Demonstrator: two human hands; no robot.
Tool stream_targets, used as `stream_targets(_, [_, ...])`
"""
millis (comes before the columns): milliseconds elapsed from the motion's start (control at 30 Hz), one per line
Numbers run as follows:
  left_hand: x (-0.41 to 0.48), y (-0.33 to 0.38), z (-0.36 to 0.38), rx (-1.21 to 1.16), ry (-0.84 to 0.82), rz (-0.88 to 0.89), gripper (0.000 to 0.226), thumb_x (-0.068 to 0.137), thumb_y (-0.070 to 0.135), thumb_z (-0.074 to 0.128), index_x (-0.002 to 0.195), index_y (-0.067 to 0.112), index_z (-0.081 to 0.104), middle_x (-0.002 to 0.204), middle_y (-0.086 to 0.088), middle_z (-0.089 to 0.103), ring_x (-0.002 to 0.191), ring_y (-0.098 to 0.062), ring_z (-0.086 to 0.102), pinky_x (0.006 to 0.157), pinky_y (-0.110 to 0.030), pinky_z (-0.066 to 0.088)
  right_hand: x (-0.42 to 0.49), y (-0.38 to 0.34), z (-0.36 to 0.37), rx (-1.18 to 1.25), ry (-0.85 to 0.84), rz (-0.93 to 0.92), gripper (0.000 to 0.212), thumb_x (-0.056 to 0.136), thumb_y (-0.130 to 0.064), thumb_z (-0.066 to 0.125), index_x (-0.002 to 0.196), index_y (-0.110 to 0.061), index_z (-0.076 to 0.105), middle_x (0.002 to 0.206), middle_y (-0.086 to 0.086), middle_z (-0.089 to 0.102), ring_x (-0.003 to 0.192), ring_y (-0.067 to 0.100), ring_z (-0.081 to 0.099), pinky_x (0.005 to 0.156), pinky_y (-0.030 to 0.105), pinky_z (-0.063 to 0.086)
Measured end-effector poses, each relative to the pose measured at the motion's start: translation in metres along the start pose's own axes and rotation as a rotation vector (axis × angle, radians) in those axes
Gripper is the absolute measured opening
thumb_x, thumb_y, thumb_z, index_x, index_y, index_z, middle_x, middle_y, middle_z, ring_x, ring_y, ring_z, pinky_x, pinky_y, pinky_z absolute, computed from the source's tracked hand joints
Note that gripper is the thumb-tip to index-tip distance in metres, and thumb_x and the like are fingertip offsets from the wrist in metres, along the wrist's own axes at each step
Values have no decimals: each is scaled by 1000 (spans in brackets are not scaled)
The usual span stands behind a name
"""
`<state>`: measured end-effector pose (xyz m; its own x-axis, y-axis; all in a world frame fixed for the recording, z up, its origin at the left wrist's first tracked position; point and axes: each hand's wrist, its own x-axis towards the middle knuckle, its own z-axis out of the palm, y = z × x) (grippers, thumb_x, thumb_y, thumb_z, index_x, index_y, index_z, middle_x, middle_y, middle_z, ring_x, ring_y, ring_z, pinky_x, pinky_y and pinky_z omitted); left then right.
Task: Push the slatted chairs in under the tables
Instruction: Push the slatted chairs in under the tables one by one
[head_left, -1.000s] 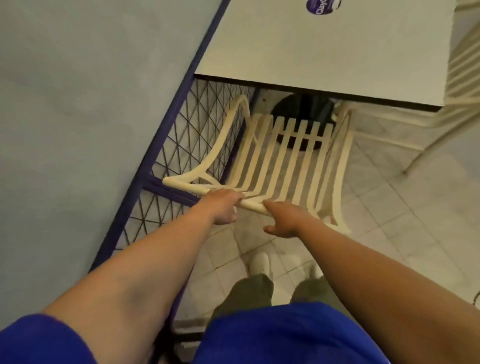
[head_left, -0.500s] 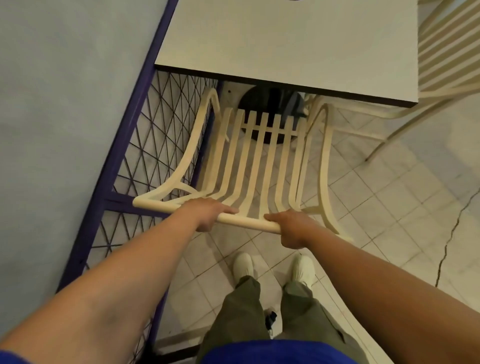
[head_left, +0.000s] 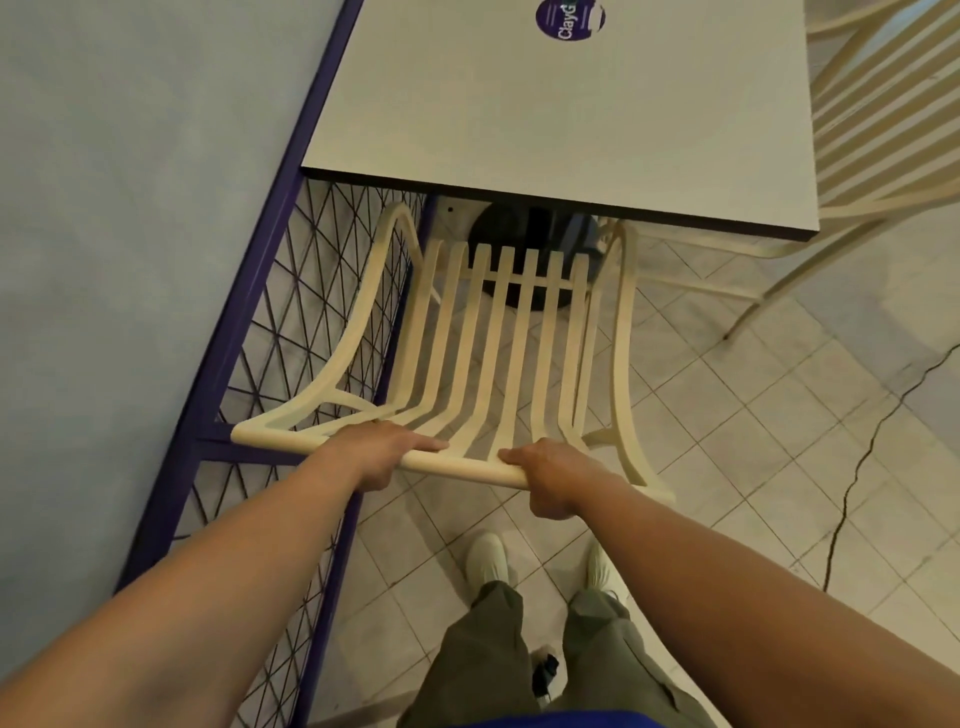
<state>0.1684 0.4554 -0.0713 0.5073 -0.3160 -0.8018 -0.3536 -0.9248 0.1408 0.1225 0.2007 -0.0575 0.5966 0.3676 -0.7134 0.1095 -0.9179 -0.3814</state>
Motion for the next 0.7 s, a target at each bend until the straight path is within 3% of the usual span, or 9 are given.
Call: stream_targets(700, [11,-20,-22,39,54,17,90,89,3,60,140,69,25,130,6,55,103,-18,58,87,-42,53,21,-7,-18,-11,24,-12,67,85,-8,64,147,-27,44,122,8,57,104,26,57,90,37,50])
